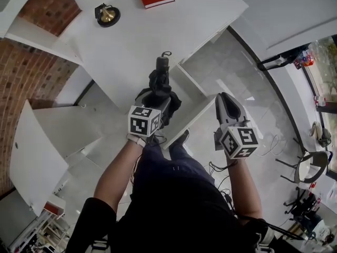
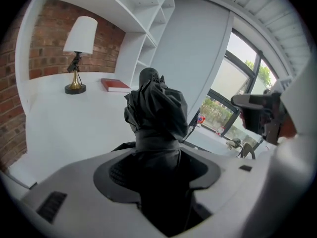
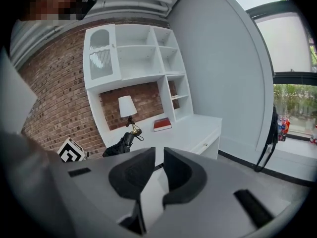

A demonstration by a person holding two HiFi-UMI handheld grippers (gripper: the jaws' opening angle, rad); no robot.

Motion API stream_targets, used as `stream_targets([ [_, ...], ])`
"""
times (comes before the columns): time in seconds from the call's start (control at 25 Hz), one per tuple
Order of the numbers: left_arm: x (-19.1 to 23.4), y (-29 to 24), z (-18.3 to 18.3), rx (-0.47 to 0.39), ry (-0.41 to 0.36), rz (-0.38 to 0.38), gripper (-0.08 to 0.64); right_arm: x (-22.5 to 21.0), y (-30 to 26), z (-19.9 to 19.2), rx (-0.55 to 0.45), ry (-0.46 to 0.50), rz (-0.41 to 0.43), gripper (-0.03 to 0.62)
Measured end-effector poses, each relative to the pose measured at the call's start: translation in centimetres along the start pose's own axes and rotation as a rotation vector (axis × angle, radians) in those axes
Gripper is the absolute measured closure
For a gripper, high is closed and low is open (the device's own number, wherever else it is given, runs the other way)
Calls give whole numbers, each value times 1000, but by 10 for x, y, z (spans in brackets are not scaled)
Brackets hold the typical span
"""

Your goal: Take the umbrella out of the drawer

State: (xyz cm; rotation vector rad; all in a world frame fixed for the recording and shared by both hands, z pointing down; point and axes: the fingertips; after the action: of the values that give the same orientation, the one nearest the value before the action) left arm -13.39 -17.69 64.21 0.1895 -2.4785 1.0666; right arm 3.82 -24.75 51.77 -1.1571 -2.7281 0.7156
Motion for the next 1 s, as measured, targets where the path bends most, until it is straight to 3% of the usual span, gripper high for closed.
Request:
stream_targets([
  [0.2, 26, 39, 39, -79, 5, 21, 305, 24, -13, 18, -37, 10, 23, 543],
  [0.56, 68, 70, 94, -65, -94, 69, 305, 48, -10, 47, -87, 13, 14, 546],
  [1.0, 111, 42, 132, 70, -231, 81, 305, 35, 19, 72, -125, -2, -150, 554],
])
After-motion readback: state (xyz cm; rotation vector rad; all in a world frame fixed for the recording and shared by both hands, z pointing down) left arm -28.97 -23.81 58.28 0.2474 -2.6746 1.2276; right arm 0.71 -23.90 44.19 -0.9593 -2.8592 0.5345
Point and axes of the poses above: the fingertips, and each gripper's own axes: y backward along the fingers, x to its left, z out of its top, and after that the axes turned 9 degrees about y, right-handed
